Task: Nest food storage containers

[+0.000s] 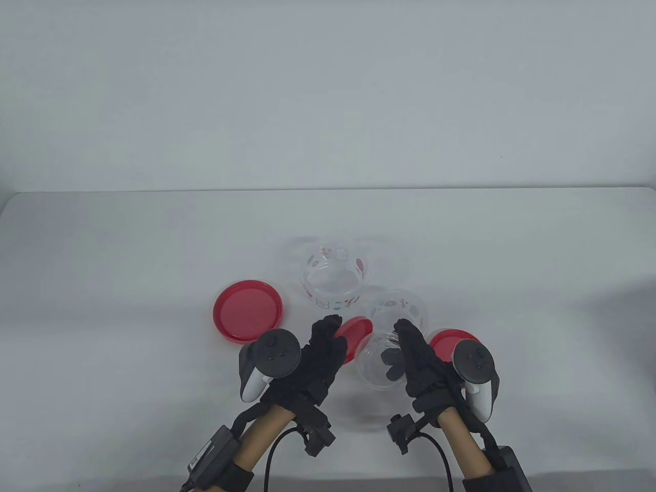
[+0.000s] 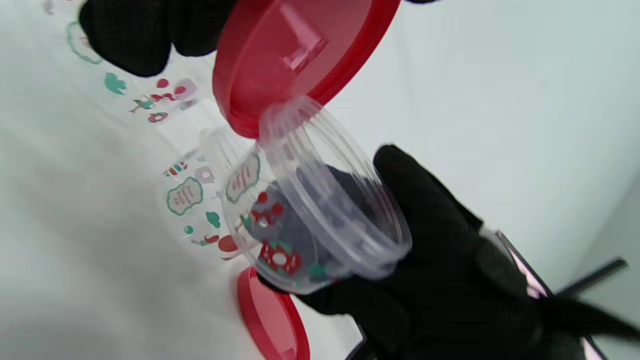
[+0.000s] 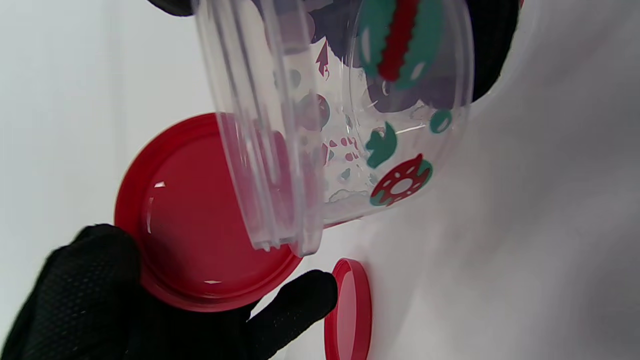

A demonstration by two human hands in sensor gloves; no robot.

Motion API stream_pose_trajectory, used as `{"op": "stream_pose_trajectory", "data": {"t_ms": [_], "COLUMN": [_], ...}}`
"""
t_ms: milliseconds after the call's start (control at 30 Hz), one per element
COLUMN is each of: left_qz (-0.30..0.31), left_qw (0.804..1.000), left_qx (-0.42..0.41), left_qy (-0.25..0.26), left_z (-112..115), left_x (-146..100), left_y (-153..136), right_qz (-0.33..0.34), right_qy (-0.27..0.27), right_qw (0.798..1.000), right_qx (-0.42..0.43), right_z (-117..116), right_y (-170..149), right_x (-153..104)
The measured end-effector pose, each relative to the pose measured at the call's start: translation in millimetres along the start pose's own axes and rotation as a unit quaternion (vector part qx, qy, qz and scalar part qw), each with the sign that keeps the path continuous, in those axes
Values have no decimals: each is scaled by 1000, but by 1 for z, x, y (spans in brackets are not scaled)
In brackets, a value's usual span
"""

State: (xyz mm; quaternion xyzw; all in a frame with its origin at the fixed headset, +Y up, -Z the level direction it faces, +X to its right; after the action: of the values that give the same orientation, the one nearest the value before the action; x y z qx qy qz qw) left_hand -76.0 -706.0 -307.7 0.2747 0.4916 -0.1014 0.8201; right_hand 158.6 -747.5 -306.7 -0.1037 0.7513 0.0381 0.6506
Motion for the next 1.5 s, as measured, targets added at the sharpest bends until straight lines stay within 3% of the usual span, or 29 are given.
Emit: {"op": "stream_pose_trajectory", "data": {"t_ms": [267, 533, 633, 733, 800, 1000, 1500], "left_qz": [105, 120, 106, 103, 99, 94, 86], "left_qw": [985, 962, 966, 970, 973, 970, 963], "left_qx": [139, 243, 235, 220, 209, 222, 255], "left_qy": [-16, -20, -13, -3, -8, -14, -19], "left_z": [25, 41, 35, 28, 27, 30, 42], "left_x": [-9, -13, -13, -14, -16, -18, -20], "left_y": [38, 45, 40, 32, 28, 23, 23], "right_qz": [13, -10, 1, 0, -7, 8, 22], "right_qy": [-2, 22, 62, 160, 175, 137, 81], "right_qw": [999, 993, 982, 967, 964, 984, 994], "right_qx": [29, 112, 179, 197, 201, 112, 65], "right_z": [-4, -10, -13, -18, -20, -24, -24], "right_y": [3, -2, -1, 0, 0, 2, 3], "right_x": [-3, -5, -3, -2, -2, -4, -7]}}
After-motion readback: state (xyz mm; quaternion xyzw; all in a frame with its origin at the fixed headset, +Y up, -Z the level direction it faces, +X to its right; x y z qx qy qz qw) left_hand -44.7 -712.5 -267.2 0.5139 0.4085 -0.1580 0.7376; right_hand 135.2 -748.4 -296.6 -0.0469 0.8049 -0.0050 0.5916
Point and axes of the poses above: the tracker on the back of each hand, its own y axis roughly to the thumb side, its own x axis roughly from the wrist to the fingertips, z = x × y, the point moved 2 cm from there along x, roughly from the wrist to the fingertips, and after that the axes turned 2 degrees about -x, right-handed, at the moved point
